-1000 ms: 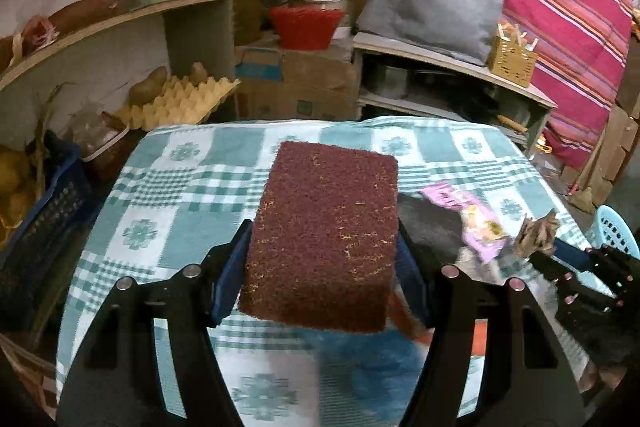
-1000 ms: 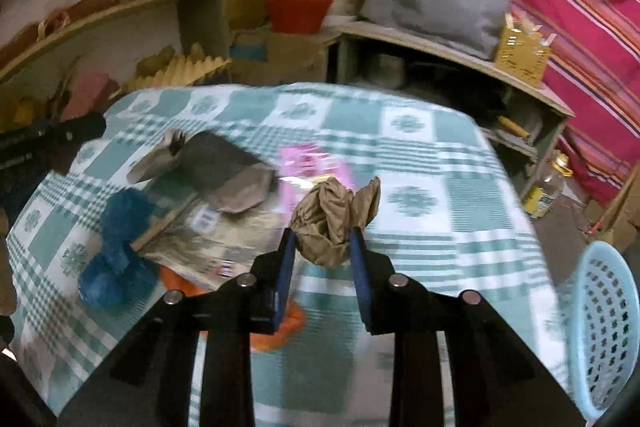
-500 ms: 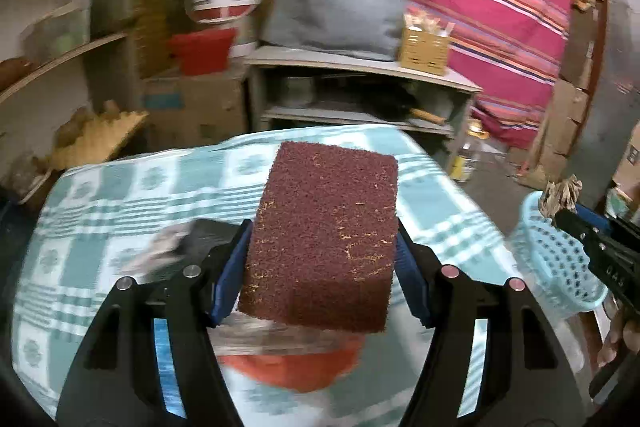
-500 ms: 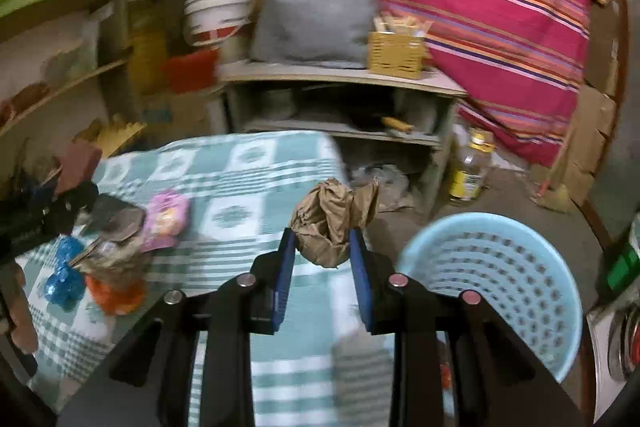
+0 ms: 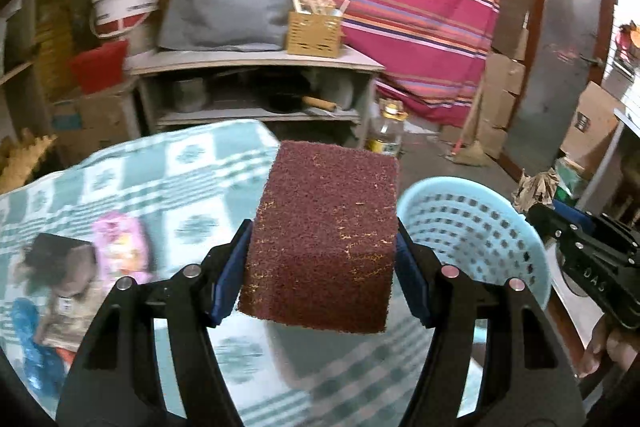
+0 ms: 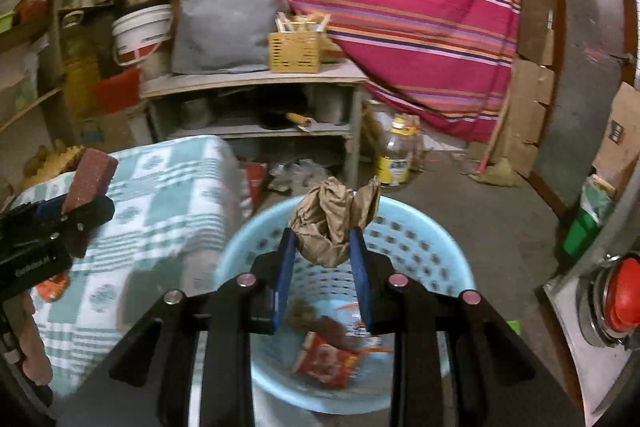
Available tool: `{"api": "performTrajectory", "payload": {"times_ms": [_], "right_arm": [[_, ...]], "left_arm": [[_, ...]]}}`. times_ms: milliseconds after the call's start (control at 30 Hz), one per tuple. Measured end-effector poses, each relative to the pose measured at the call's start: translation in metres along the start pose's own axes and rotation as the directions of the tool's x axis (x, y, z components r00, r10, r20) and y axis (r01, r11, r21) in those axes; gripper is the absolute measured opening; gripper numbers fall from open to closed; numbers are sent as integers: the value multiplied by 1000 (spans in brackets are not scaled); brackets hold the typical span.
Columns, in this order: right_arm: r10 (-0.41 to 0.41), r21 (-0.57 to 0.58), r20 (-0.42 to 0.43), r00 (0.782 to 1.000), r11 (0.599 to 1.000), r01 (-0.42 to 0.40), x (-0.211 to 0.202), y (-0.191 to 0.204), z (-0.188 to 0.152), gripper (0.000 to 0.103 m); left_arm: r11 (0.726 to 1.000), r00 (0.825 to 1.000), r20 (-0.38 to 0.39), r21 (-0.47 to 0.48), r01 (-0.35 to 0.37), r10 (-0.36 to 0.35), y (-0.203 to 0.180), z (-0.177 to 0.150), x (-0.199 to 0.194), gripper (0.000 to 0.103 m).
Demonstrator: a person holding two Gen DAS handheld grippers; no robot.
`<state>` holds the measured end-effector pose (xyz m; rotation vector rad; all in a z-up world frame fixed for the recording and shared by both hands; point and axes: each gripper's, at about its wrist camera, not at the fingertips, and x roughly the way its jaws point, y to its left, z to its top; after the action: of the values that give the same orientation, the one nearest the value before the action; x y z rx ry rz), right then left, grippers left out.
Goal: Collect trash
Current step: 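Carry the scouring pad and paper bag over the blue basket with both tools, then open the left tool to drop the pad while the right tool releases the paper bag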
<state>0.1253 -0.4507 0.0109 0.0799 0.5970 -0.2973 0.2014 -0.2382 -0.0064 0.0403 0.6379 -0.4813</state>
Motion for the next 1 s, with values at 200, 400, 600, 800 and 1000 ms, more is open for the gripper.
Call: {"api": "performTrajectory", "payload": {"times_ms": [200,400,600,800,1000], "right_arm": [[-38,51,-12,999,998,39,4,-40,-7,28],[-60,98,-27,998,993,62,6,-68,-15,28],[-72,137,-35,997,988,76,8,-87,-20,28],[-67,154,-39,997,986,72,11,-92,-22,28],[-56,120,-38,998,991,61,15,-78,-22,28]], "left_arm": [[998,998,-24,12,66,-66,-43,0,25,65],[993,994,-29,48,111,-110,-82,-5,42,65],[989,993,-35,91,114,-111,-106,-8,56,77],[991,996,-10,94,93,-92,-106,-5,55,87],[996,999,10,76,35,-36,-92,-3,49,93]]}}
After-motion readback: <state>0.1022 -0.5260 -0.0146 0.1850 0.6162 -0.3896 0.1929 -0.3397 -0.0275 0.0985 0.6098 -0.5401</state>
